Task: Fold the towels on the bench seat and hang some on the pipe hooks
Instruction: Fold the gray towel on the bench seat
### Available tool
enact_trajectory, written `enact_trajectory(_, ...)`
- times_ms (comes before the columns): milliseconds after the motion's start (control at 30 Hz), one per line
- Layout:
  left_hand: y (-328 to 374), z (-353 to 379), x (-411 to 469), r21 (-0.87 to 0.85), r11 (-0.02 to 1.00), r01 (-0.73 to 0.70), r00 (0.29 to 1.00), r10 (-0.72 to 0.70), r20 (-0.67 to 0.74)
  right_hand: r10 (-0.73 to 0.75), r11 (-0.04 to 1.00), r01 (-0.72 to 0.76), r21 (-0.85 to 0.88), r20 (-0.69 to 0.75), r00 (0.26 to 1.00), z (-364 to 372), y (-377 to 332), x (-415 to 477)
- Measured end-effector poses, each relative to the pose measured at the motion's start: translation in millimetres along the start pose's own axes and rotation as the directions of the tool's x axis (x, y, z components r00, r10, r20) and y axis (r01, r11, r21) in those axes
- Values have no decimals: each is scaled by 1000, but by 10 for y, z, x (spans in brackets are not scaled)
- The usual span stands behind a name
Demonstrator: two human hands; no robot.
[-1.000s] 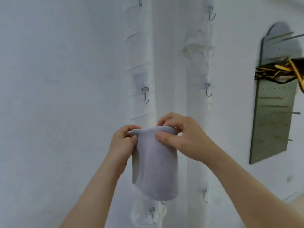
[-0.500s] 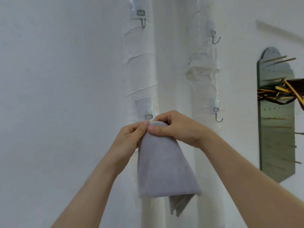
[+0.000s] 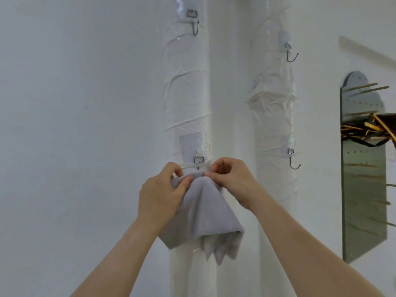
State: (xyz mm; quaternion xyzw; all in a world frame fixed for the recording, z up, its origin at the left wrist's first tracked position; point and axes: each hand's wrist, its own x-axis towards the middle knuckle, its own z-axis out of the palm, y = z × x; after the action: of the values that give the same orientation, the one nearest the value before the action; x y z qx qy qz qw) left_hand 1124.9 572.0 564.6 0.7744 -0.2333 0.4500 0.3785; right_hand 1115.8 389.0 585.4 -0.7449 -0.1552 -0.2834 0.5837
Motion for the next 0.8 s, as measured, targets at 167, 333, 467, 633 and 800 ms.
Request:
enact_trajectory(167, -89, 218, -167, 100, 967, -234, 970, 238, -36, 29, 1000, -29, 3, -91, 995, 114, 28, -268)
enact_trajectory(333, -151, 314, -191, 257, 900, -352, 915, 389, -110, -57, 971, 50, -233, -22, 998, 44, -94, -389)
enact_trajectory(467, -115, 313, -316, 372, 866, -335, 911, 398, -107, -91, 916, 114, -385, 80, 993, 70, -81, -437)
enact_trajectory(633, -40, 348, -529, 335, 896, -292, 947, 319, -27, -98, 995, 88, -55, -206, 974, 377, 171, -629)
enact_trajectory(800, 36, -2, -472, -27, 999, -31, 985, 35, 166, -43, 997, 36, -61, -119, 992, 296, 82, -662)
